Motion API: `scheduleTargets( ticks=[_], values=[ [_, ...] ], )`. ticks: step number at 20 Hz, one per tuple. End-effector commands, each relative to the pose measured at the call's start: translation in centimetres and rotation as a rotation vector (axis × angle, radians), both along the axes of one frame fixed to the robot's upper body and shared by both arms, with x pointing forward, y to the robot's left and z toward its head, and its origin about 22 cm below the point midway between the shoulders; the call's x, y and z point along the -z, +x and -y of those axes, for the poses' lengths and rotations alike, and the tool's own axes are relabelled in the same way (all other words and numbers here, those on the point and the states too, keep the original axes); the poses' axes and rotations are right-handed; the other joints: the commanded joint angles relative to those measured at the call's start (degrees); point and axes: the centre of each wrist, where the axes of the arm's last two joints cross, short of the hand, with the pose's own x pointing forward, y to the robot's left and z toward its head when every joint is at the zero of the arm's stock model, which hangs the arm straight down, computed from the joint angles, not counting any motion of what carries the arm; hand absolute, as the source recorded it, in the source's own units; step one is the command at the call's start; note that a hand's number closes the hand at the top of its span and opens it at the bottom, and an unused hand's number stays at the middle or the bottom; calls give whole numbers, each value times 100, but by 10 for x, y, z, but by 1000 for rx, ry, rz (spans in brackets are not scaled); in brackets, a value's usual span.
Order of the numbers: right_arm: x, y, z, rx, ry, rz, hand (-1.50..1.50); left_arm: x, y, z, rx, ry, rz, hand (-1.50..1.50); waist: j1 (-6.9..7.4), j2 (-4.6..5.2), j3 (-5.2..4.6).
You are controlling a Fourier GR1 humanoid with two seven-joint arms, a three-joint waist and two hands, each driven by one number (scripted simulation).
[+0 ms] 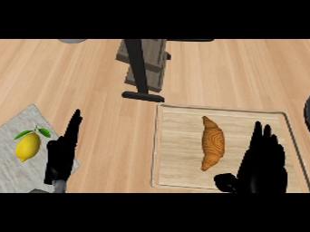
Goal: Pick the croissant from the tray and place it in the tiered basket
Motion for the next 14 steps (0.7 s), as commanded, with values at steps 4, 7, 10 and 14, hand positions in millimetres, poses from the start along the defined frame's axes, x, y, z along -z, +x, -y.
scheduleTargets(
  ticks=[4,7,10,14],
  values=[
    [-13,35,-36,168,-52,-165,-150,12,-14,6,-3,-21,-61,0,-45,-2,-2],
    [0,39,-31,182,-74,-260,-150,17,-21,-7,-7,1,-60,0,-38,-4,-7],
    [4,43,-26,191,-62,-321,-150,22,-24,-8,-26,5,-58,0,-106,-9,-6],
    [3,55,-22,202,-53,-341,-150,13,-9,-8,-36,-9,-36,0,-151,-8,0]
  ],
)
